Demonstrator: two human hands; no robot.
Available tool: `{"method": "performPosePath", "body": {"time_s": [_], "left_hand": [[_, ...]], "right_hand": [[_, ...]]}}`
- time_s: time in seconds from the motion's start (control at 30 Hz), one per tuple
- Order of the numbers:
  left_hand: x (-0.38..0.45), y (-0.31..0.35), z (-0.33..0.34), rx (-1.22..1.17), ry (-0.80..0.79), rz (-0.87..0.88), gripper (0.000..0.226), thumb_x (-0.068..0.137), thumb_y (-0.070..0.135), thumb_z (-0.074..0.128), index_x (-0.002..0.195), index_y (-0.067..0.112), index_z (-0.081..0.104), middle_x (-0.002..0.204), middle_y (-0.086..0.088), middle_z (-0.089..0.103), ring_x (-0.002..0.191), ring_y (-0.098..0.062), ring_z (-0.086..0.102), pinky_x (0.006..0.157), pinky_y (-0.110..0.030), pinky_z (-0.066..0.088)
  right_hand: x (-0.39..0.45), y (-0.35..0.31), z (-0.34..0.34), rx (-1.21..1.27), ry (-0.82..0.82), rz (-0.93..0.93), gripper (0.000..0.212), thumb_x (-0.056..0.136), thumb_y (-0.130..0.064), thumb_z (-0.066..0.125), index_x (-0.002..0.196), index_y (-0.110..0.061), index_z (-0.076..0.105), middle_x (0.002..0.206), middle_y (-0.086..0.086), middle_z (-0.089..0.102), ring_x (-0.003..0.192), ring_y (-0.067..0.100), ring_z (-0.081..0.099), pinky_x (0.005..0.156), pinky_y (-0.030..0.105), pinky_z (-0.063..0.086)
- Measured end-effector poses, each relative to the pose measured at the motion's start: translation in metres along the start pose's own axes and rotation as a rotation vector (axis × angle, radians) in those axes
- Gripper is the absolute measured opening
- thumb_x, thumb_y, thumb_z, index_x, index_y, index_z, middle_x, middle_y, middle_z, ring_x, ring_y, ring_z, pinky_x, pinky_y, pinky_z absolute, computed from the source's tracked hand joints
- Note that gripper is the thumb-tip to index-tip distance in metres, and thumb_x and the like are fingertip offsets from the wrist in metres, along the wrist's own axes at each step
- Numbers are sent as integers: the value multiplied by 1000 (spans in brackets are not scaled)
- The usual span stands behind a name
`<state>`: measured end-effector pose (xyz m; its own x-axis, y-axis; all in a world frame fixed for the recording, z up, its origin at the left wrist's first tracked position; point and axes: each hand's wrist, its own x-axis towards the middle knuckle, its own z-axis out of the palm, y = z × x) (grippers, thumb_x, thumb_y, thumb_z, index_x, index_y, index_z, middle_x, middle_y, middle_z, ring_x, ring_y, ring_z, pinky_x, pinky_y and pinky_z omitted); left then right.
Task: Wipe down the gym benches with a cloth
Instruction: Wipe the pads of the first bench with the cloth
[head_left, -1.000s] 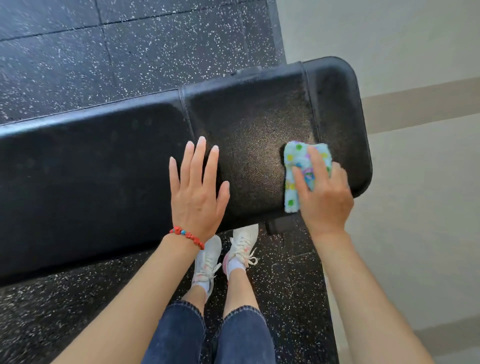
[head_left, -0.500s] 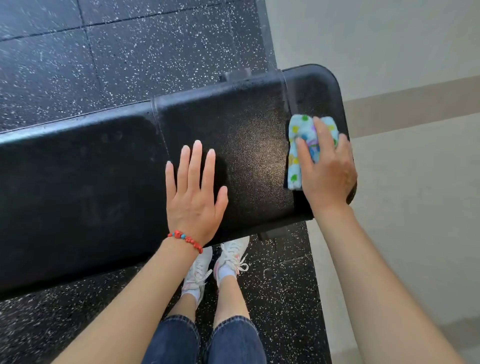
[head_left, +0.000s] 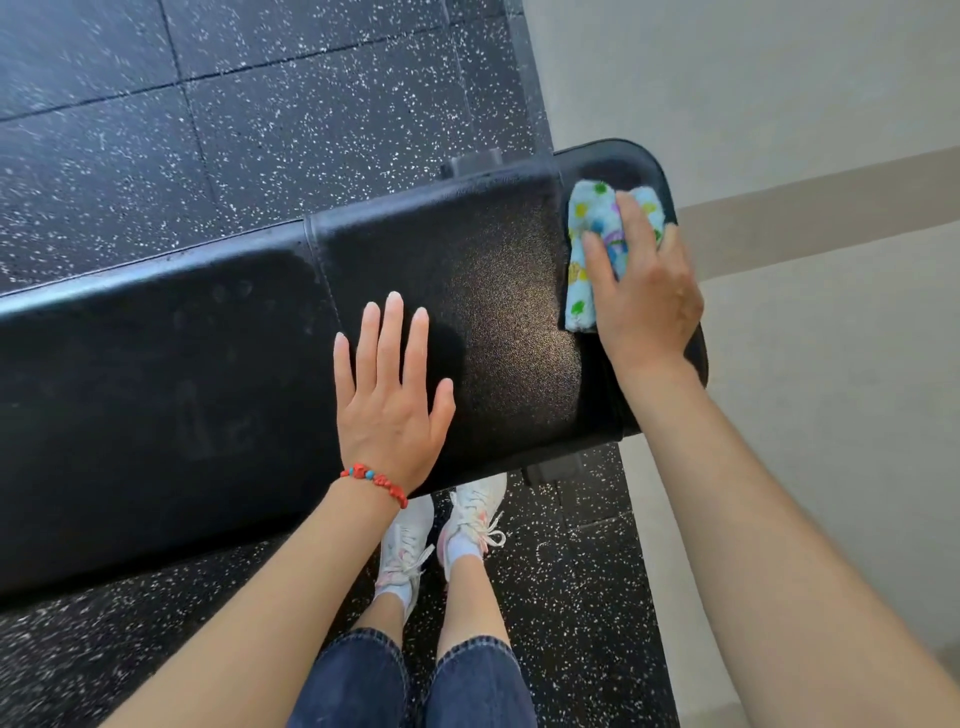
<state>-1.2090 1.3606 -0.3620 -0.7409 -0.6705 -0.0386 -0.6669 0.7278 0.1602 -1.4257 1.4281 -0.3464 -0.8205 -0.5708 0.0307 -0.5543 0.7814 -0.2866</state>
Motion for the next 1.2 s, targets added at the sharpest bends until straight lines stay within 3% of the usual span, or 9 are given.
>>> {"method": "performPosePath", "body": {"time_s": [0.13, 0.33, 0.5, 0.77, 0.87, 0.97, 1.2], "left_hand": [[1, 2, -6, -21, -70, -8, 57, 92, 35, 32, 142, 6, 31, 149, -20, 31, 138, -35, 22, 112, -51, 12], [-3, 4, -36, -133, -199, 5, 55, 92, 25, 53, 140, 3, 38, 149, -20, 31, 138, -38, 25, 111, -52, 17], [-28, 6, -71, -143, -270, 82, 56, 89, 22, 60, 138, 3, 42, 147, -20, 35, 138, -38, 27, 110, -51, 20], [-65, 25, -135, -103, -235, 269, 54, 79, 17, 71, 128, 1, 53, 136, -22, 49, 127, -41, 43, 99, -58, 34], [-74, 39, -158, -80, -240, 331, 47, 85, 23, 58, 127, 1, 54, 135, -21, 50, 125, -41, 46, 98, -58, 35], [-81, 59, -179, -36, -292, 415, 54, 86, 34, 38, 126, 2, 56, 133, -20, 52, 124, -39, 48, 97, -57, 37], [-104, 130, -220, 24, -294, 537, 57, 84, 37, 36, 126, 4, 56, 134, -18, 52, 125, -37, 47, 99, -56, 37]], "right_hand": [[-42, 11, -10, 3, -1, 30, 47, 89, -44, 44, 125, -15, 56, 88, 18, 58, 77, 32, 57, 60, 32, 46], [-92, 13, -39, 61, -159, 289, 44, 90, -40, 53, 131, -22, 50, 102, 17, 57, 96, 33, 53, 73, 36, 43], [-144, 14, -74, 184, -225, 481, 44, 89, -40, 55, 130, -25, 52, 111, 15, 59, 100, 33, 55, 80, 36, 42], [-226, -3, -141, 370, 16, 666, 40, 87, -26, 63, 125, -15, 57, 107, 18, 62, 96, 34, 58, 74, 31, 40], [-249, 0, -167, 414, 110, 742, 41, 85, -22, 65, 123, -11, 58, 107, 20, 63, 96, 35, 59, 78, 34, 43], [-271, 11, -193, 446, 146, 804, 41, 85, -21, 65, 124, -12, 58, 107, 19, 62, 96, 35, 58, 80, 33, 43], [-306, 66, -265, 514, 229, 863, 41, 83, -18, 67, 122, -9, 59, 109, 19, 63, 97, 34, 59, 79, 28, 38]]}}
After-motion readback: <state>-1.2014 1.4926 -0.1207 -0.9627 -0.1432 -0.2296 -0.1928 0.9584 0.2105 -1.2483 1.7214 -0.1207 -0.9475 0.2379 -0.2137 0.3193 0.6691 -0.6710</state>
